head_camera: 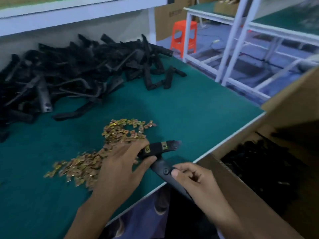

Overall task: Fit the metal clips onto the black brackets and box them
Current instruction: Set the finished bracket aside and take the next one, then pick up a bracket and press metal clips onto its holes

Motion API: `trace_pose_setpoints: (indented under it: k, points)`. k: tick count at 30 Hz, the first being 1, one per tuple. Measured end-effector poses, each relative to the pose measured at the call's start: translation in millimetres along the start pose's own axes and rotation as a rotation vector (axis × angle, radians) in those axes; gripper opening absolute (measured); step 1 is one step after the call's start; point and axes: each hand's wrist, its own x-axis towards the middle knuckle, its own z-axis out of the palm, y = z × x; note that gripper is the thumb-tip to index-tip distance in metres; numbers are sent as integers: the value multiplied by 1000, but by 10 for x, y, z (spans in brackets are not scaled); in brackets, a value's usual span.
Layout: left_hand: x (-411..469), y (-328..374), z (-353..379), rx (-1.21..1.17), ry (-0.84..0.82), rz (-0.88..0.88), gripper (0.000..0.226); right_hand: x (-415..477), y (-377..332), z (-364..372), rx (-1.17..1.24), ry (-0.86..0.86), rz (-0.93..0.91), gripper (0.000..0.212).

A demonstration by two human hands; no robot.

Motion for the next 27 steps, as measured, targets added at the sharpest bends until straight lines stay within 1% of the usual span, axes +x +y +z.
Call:
trace_pose_setpoints:
  k: [1, 3, 4, 7, 9, 10, 12, 14, 16, 17, 18, 20, 22, 24, 27]
  points:
    - [18, 96, 108, -14, -16, 11, 44, -129, 37, -112, 23, 31, 43, 7]
    - [40, 318, 337, -34, -74, 36, 43, -400, 151, -373, -1, 115, 135, 18]
    - [43, 431, 442, -45, -119, 49, 41, -547, 194, -515, -1, 138, 189, 20]
    - [31, 764, 713, -160, -270, 74, 38, -991, 264, -912, 137, 128, 378, 12]
    - [5, 935, 838, -225, -336, 102, 43, -1213, 282, -1086, 225, 147, 468, 21]
    - [-8, 993, 875, -244, -339, 113, 48, -1267, 294, -1165, 276, 202, 498, 29]
    - [-14, 1050, 893, -270, -328, 90, 54, -1254, 302, -1317, 436, 431, 502, 40]
    - [-18, 1038, 867, -272, -305, 55, 55, -1141, 246, -1464, 633, 650, 455, 40]
    - [-37, 964, 799, -253, -287, 19, 56, -1003, 192, -1548, 790, 731, 410, 40]
    - [-47, 904, 750, -235, -267, -4, 54, -933, 185, -1543, 809, 742, 405, 43]
    - [-64, 821, 703, -217, -237, -27, 50, -862, 182, -1494, 770, 736, 416, 45]
    - [-114, 590, 583, -193, -179, -85, 39, -702, 155, -1300, 591, 674, 450, 35]
    - [-135, 321, 412, -214, -152, -203, 38, -498, 122, -1024, 445, 520, 408, 24]
    - [-132, 4, 237, -203, -94, -300, 36, -270, 102, -681, 279, 366, 255, 21]
    - [-81, -502, -14, -119, -6, -447, 32, 84, 39, -135, -145, 193, -62, 20]
